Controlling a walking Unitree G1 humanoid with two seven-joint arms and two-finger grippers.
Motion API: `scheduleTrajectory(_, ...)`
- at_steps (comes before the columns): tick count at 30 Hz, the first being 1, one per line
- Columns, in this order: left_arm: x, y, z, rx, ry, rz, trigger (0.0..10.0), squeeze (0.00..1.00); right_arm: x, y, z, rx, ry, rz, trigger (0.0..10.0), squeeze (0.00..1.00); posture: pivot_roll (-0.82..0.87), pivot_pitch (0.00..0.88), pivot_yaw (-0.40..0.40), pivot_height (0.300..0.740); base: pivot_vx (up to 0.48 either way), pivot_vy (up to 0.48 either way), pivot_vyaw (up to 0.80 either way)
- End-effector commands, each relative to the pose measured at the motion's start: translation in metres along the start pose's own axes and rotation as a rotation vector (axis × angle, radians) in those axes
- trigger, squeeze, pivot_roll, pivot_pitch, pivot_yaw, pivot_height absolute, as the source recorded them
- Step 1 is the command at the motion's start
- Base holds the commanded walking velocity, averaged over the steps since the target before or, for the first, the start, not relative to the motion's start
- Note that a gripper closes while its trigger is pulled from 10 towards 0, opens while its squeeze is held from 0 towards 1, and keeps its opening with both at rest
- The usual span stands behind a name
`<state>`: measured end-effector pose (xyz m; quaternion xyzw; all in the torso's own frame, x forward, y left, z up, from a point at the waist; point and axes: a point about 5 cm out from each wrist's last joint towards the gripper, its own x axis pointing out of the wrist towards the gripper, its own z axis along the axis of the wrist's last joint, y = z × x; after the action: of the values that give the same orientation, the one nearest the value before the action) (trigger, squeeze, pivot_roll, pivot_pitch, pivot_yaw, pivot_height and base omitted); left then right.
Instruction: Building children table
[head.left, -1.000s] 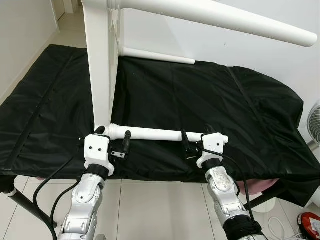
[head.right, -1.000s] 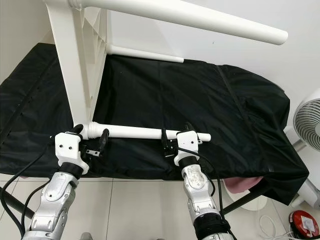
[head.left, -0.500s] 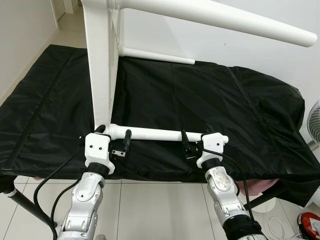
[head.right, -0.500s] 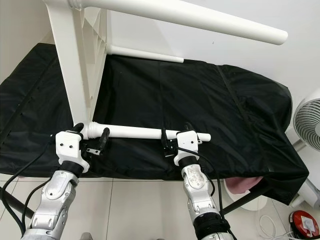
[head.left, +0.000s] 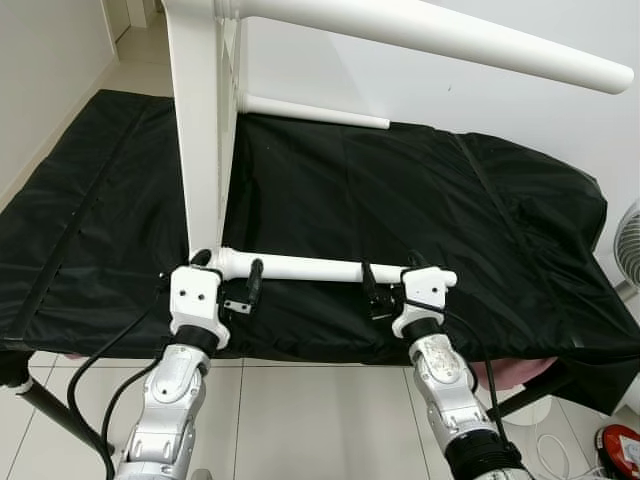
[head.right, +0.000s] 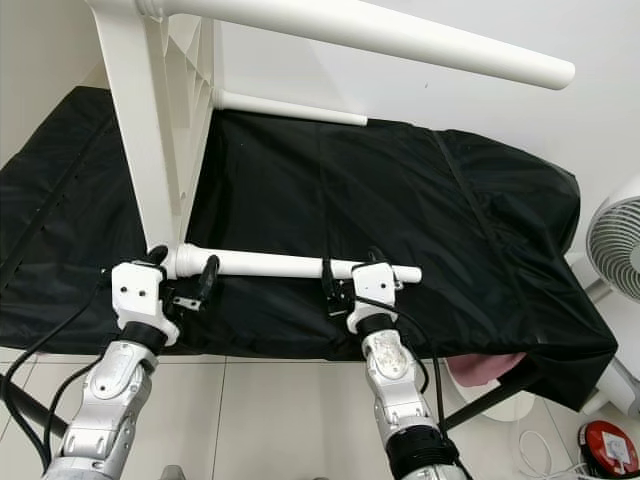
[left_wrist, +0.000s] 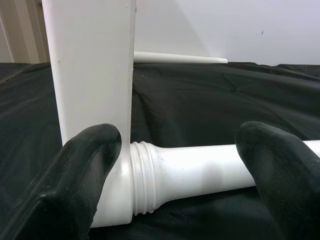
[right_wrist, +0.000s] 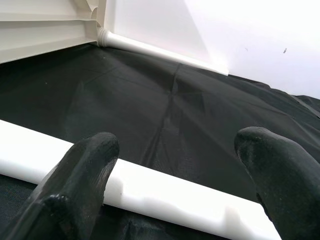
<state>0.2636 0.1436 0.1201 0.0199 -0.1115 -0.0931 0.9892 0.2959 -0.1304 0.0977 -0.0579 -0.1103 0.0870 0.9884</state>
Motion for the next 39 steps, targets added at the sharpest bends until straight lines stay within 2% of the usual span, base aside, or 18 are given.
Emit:
scheduleTrajectory(1, 0.0016, -0.0059, -0.0017, 0.004, 0.001, -0.04, 10.0, 0.0, 0.0006, -0.0025, -0.0004, -0.004, -0.003, -0.007, 10.0, 0.0, 0.03, 0.0, -0.099, 0.74, 0.0, 0.0, 0.0)
scheduleTrajectory(39, 0.0042, -0.0066, -0.0005, 0.038, -0.002, -0.034, 10.0, 0.0, 0.0025, -0.0019, -0.0005, 0.0, -0.006, -0.012, 10.0, 0.0, 0.04, 0.0, -0.102, 0.74, 0.0, 0.0, 0.0)
